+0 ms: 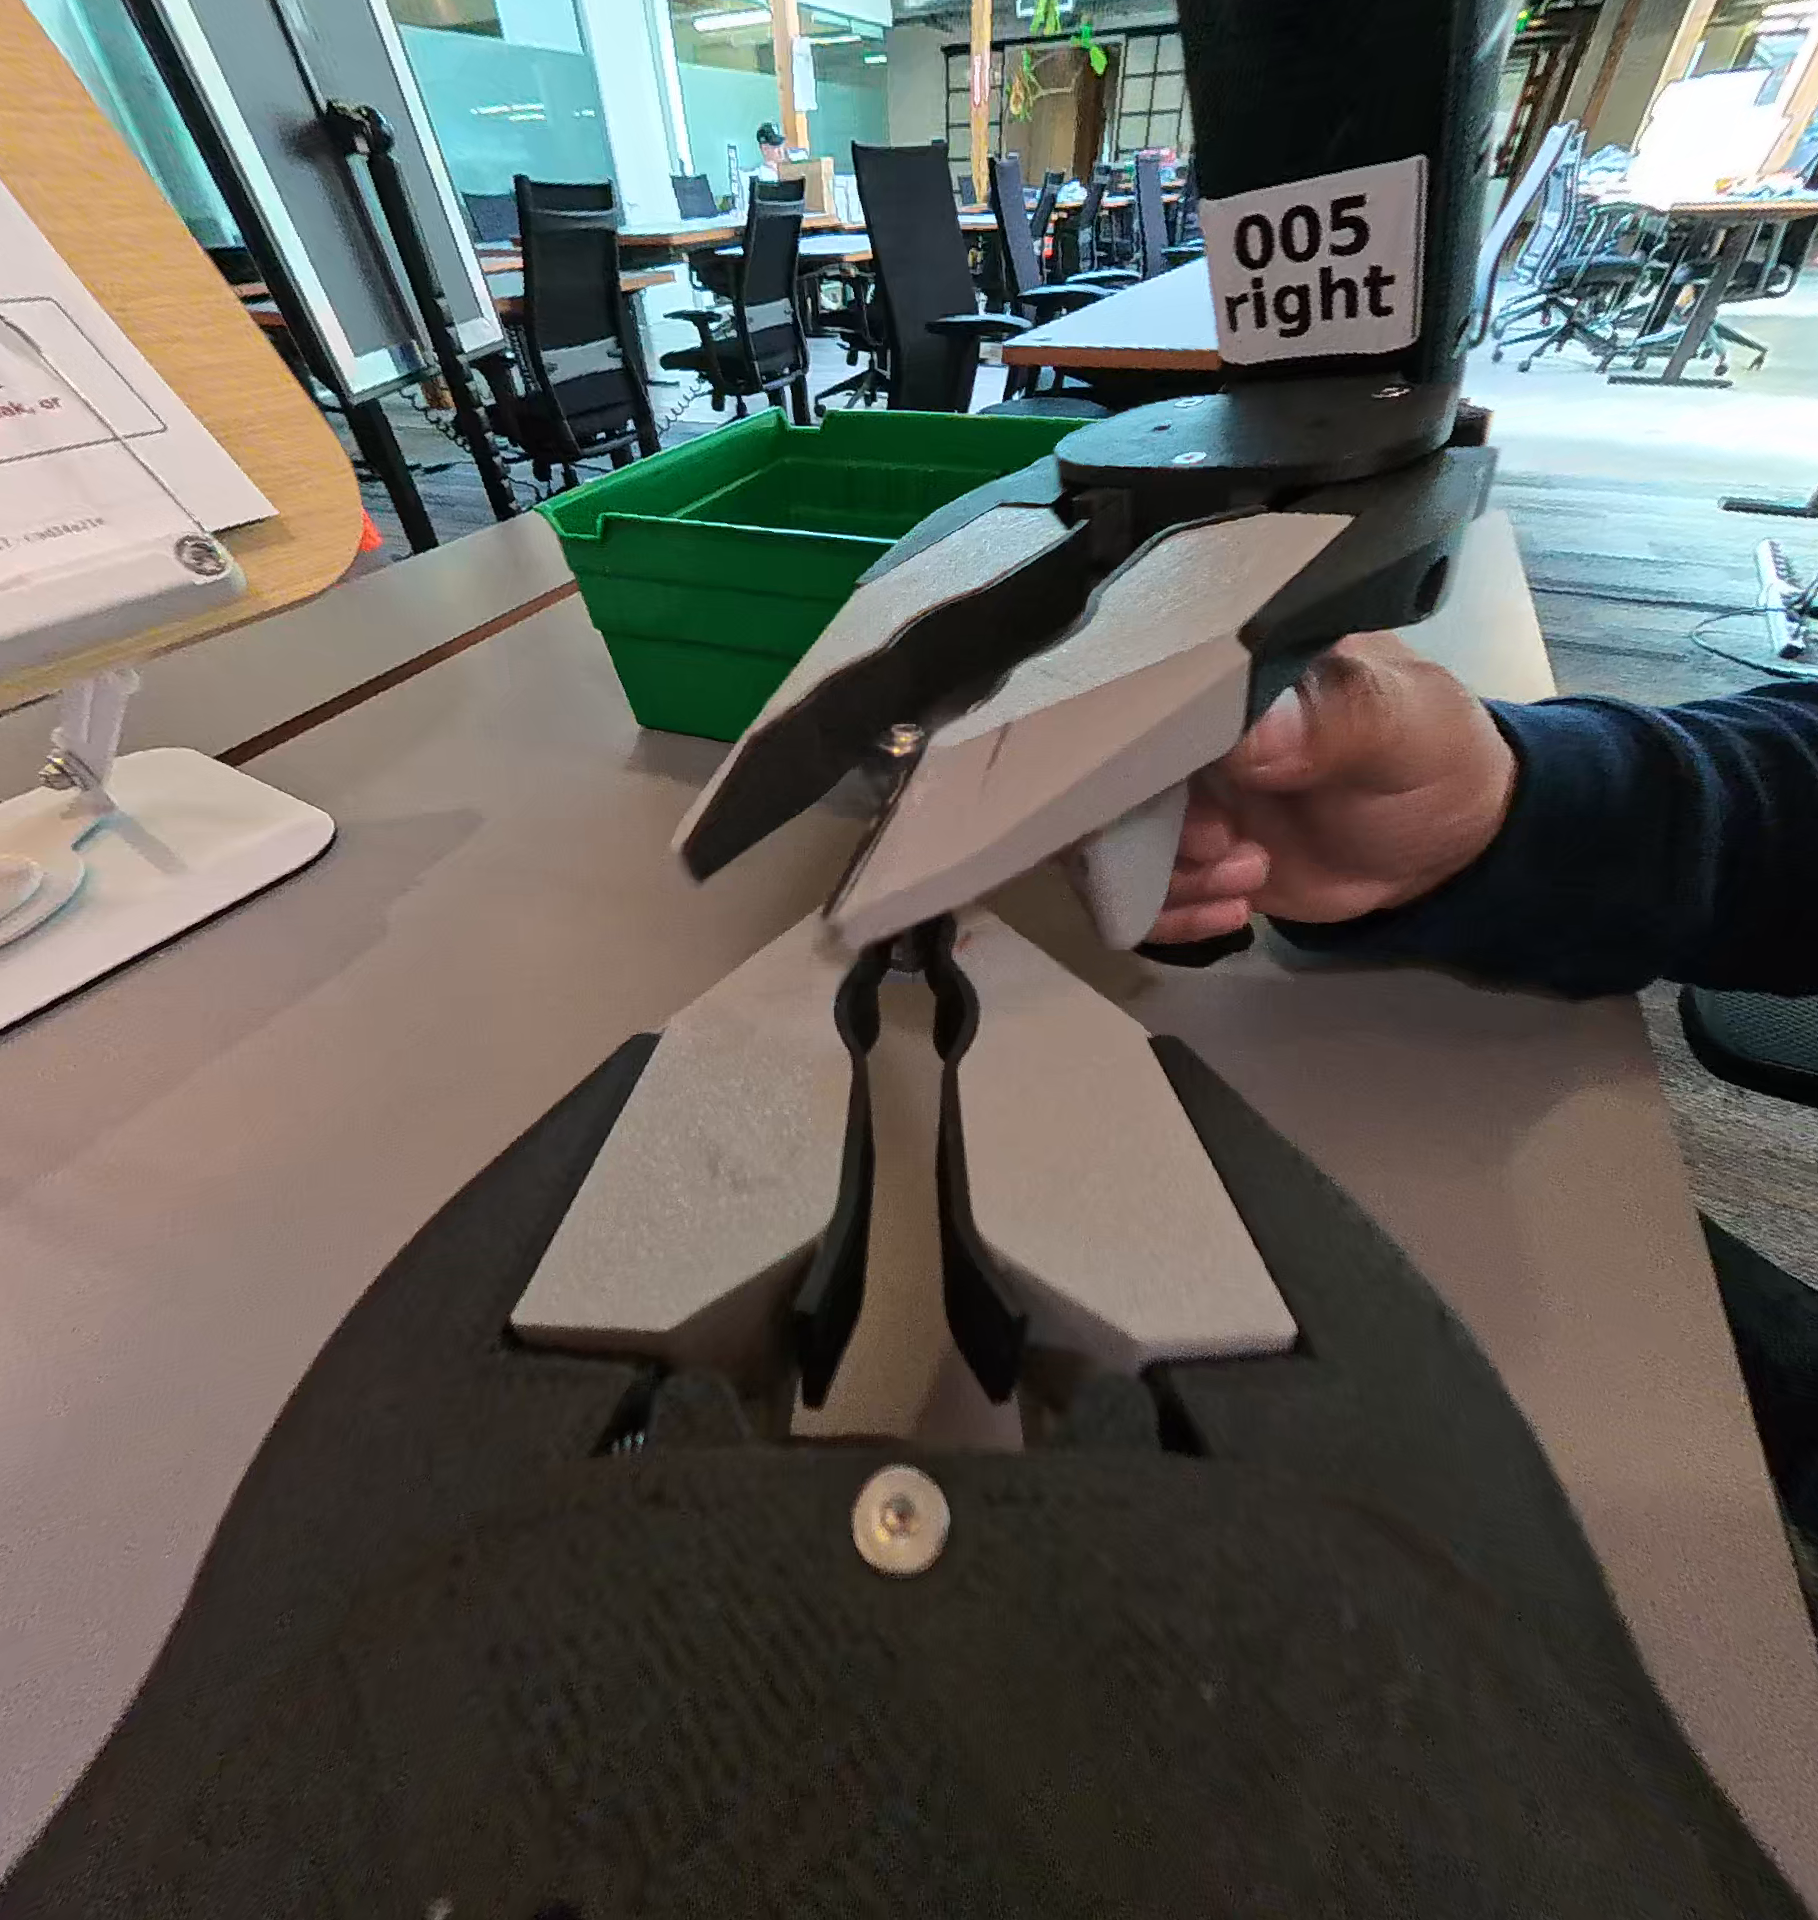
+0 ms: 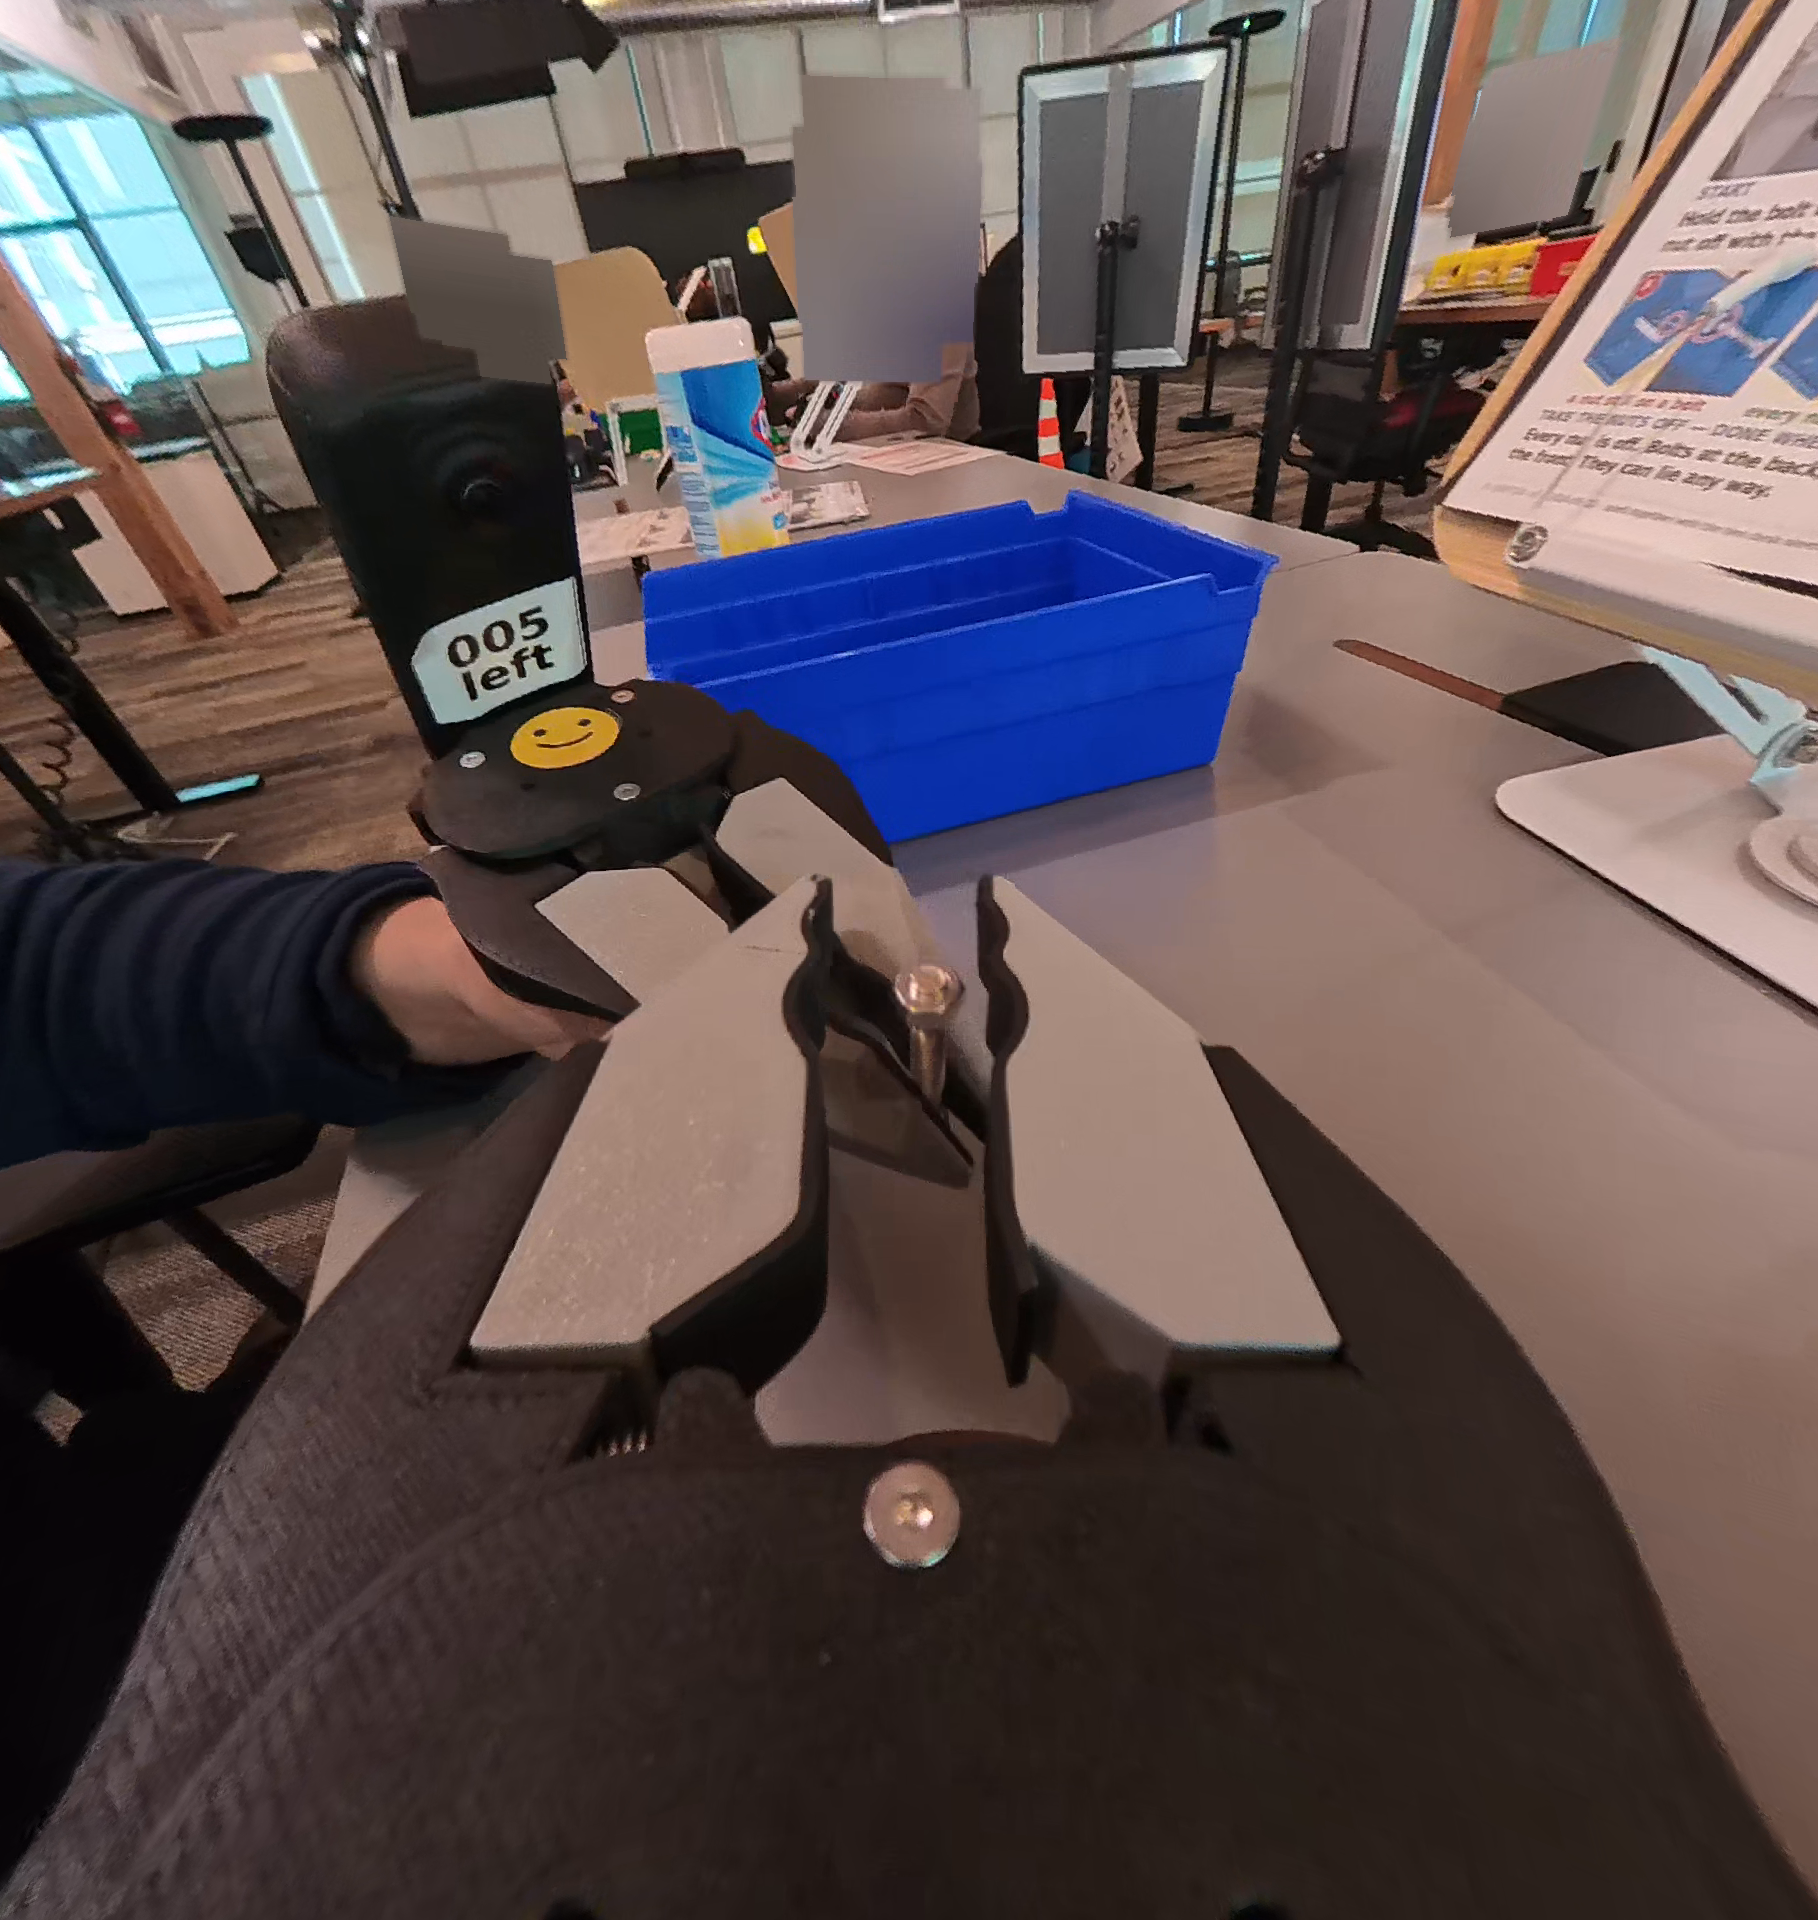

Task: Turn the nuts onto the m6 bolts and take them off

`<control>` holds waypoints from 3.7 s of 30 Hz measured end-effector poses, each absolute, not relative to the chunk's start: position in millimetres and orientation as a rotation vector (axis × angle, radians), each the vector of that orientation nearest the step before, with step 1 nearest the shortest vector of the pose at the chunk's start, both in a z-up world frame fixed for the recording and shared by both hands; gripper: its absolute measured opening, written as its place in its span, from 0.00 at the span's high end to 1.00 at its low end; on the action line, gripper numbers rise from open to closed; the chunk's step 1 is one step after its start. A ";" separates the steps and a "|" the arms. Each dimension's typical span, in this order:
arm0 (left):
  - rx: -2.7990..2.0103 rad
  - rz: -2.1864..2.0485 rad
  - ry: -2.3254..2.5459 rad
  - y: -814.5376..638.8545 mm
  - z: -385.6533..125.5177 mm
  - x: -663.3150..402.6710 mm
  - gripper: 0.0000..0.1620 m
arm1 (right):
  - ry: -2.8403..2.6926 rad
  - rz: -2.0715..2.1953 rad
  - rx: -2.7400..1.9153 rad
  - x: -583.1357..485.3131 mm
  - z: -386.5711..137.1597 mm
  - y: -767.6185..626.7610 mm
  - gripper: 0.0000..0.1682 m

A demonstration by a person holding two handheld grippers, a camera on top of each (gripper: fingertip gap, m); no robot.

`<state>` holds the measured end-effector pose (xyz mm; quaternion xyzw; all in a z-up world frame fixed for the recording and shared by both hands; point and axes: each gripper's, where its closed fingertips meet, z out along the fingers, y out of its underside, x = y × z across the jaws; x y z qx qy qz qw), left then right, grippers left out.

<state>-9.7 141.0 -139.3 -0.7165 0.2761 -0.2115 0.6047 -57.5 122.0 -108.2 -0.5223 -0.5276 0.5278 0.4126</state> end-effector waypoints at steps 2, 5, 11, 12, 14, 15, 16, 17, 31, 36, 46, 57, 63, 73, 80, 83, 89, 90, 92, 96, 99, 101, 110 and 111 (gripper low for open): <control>-1.656 -0.491 0.595 143.5 -136.5 -18.5 0.98 | -1.287 1.357 -1.315 -52.1 -103.0 127.8 0.86; -1.660 -0.484 0.523 147.8 -133.1 -35.3 0.98 | -1.252 1.371 -1.329 -45.7 -99.6 136.1 0.86; -1.661 -0.499 0.558 144.9 -134.1 -26.8 0.98 | -1.305 1.373 -1.299 -54.2 -103.3 121.8 0.85; -1.661 -0.511 0.581 143.1 -135.3 -20.8 0.98 | -1.314 1.384 -1.294 -56.9 -103.4 118.3 0.84; -1.655 -0.519 0.625 139.8 -137.1 -10.0 0.98 | -1.337 1.401 -1.287 -60.0 -105.2 112.9 0.84; -1.659 -0.504 0.637 139.7 -138.8 -7.9 0.97 | -1.343 1.377 -1.300 -60.5 -108.4 114.5 0.84; -1.662 -0.492 0.648 139.7 -139.9 -7.2 0.98 | -1.346 1.351 -1.309 -60.1 -110.6 117.1 0.84; -1.662 -0.489 0.647 139.7 -139.7 -7.7 0.98 | -1.339 1.348 -1.305 -58.7 -109.6 118.6 0.84; -1.677 -0.480 0.526 147.6 -135.1 -32.7 0.98 | -1.285 1.329 -1.305 -51.6 -102.5 128.9 0.88; -1.680 -0.493 0.553 145.9 -136.9 -24.0 0.98 | -1.284 1.332 -1.310 -54.1 -103.9 127.8 0.89; -1.674 -0.488 0.564 145.2 -136.7 -20.3 0.98 | -1.286 1.316 -1.318 -56.3 -106.2 128.1 0.89; -1.680 -0.469 0.515 148.6 -135.6 -33.0 0.98 | -1.259 1.297 -1.314 -52.1 -103.1 133.6 0.92; -1.680 -0.490 0.568 145.1 -138.8 -20.6 0.98 | -1.270 1.309 -1.318 -57.9 -106.3 130.3 0.93; -1.678 -0.471 0.518 149.3 -136.1 -33.4 0.98 | -1.234 1.308 -1.329 -52.9 -102.5 137.7 0.90; -1.677 -0.479 0.509 149.1 -134.8 -35.8 0.98 | -1.235 1.309 -1.313 -52.2 -100.4 135.7 0.91; -1.679 -0.483 0.548 147.3 -136.7 -28.0 0.98 | -1.251 1.312 -1.309 -55.1 -101.8 131.9 0.92; -1.672 -0.510 0.594 143.4 -137.5 -15.2 0.98 | -1.272 1.325 -1.310 -60.2 -103.9 126.4 0.91; -1.673 -0.508 0.597 143.3 -137.8 -14.4 0.98 | -1.274 1.318 -1.311 -60.5 -104.5 126.5 0.90; -1.675 -0.490 0.590 144.5 -138.2 -16.7 0.98 | -1.267 1.303 -1.308 -59.0 -103.3 128.6 0.90; -1.681 -0.459 0.535 149.3 -137.2 -30.2 0.98 | -1.225 1.311 -1.302 -52.4 -96.8 135.2 0.89; -1.684 -0.445 0.491 151.9 -135.8 -40.2 0.98 | -1.209 1.306 -1.306 -49.7 -95.5 138.9 0.90; -1.685 -0.446 0.481 152.2 -135.3 -42.0 0.98 | -1.217 1.306 -1.304 -50.3 -96.3 137.5 0.90; -1.691 -0.497 0.569 145.5 -140.1 -19.5 0.98 | -1.249 1.305 -1.301 -56.1 -100.3 131.7 0.92; -1.691 -0.497 0.576 145.0 -140.4 -17.7 0.98 | -1.252 1.304 -1.302 -56.7 -100.9 131.2 0.93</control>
